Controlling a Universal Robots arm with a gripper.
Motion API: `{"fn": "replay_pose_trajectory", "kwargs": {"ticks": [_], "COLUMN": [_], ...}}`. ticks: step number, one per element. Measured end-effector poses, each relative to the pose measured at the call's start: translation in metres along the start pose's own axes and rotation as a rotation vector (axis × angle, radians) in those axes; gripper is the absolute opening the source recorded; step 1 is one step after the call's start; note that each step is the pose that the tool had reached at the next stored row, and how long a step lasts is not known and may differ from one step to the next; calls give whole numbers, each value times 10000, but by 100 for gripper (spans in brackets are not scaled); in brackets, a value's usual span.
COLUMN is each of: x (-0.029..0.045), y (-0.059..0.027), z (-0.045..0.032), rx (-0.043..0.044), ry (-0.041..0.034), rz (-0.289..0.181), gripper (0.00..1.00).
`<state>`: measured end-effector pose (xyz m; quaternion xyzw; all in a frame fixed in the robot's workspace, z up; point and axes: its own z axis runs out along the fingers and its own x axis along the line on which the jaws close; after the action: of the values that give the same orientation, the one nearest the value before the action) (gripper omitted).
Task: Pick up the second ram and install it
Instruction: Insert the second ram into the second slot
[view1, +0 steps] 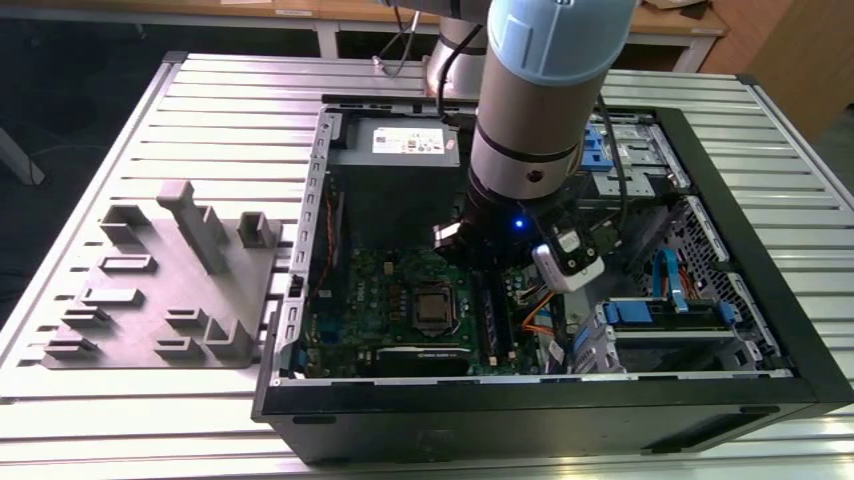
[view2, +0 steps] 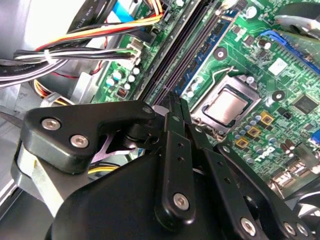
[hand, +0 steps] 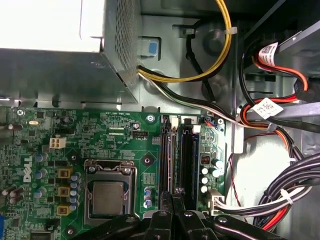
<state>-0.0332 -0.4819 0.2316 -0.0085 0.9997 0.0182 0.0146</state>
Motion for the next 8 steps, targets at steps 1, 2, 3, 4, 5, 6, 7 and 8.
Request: {"fn": "replay_pose_trajectory", "kwargs": {"ticks": [1,2,3,4,5,6,7,8], "x": [0,0,1,1,1,1,1,1], "y": [0,0,0,0,0,0,1,1], "z": [6,13,19,20,20,20,21,21], "rx": [-2,-1,-2,-2,-2,-1,-3,-5], "ry": [-1,0,0,1,1,1,1,0], "rz": [0,0,0,0,0,0,0,0], "gripper": [8,8,8,8,8,8,8,8]}}
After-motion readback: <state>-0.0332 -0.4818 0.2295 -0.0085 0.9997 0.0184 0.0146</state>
